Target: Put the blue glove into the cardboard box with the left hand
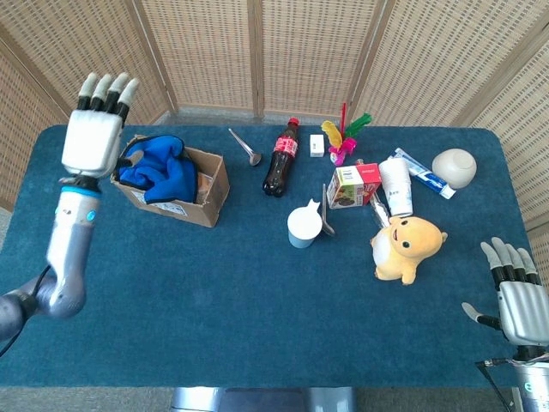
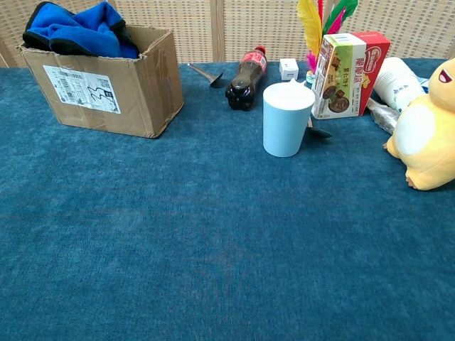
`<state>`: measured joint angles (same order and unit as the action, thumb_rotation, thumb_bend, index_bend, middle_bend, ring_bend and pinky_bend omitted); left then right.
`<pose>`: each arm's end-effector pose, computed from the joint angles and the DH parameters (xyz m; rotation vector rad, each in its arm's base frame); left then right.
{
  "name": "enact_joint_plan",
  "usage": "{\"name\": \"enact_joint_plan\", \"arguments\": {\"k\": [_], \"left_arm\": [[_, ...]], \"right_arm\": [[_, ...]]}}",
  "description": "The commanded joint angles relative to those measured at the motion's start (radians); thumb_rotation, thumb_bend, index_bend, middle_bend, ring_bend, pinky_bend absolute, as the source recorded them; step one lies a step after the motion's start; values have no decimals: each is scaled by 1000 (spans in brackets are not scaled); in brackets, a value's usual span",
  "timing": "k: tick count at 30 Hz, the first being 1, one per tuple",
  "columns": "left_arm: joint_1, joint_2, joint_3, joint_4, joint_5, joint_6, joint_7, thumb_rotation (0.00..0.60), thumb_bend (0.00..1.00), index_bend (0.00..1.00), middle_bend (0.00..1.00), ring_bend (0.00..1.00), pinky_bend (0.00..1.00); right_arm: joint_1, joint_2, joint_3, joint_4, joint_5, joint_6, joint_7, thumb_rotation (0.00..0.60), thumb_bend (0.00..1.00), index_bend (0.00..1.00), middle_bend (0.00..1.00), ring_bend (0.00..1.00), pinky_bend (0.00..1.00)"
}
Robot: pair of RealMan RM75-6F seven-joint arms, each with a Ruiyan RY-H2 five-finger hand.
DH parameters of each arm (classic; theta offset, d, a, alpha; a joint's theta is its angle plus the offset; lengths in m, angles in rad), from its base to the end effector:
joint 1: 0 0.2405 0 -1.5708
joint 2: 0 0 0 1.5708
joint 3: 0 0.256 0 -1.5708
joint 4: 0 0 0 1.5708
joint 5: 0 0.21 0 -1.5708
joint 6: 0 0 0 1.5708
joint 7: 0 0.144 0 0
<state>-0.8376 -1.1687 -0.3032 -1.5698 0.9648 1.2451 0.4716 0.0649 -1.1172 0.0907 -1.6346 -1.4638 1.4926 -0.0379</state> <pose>-0.1246 0.4124 0.1772 -1.4228 -0.4816 -0.9876 -0.3111 -0.1828 0.1663 1.3227 -0.8838 0.8948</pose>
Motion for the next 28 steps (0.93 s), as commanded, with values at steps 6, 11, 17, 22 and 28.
{"name": "enact_joint_plan", "arguments": {"k": [6,11,17,22,28], "left_arm": [[221,88,158,-2,288,173,-206,600,0,0,0,0,48],[335,79,223,55,406,287,-326,600,0,0,0,0,42],[466,74,285,-30,326,268,-369,600,0,0,0,0,40],[521,41,309,-21,328,260,-393,600,0,0,0,0,40],[581,-16,321,18,368,286,-439,600,0,0,0,0,39]], "right_arm": [[-4,2,-2,-4,-10,12,0,600,0,0,0,0,0],[-3,1,1,-2,-6,13,-5,600,0,0,0,0,0],[-6,-3,6,2,-7,28,-27,600,0,0,0,0,0],[-10,-4,4,0,-14,37,-29,600,0,0,0,0,0],[-13,-1,6,-3,-16,44,-23,600,0,0,0,0,0]]}}
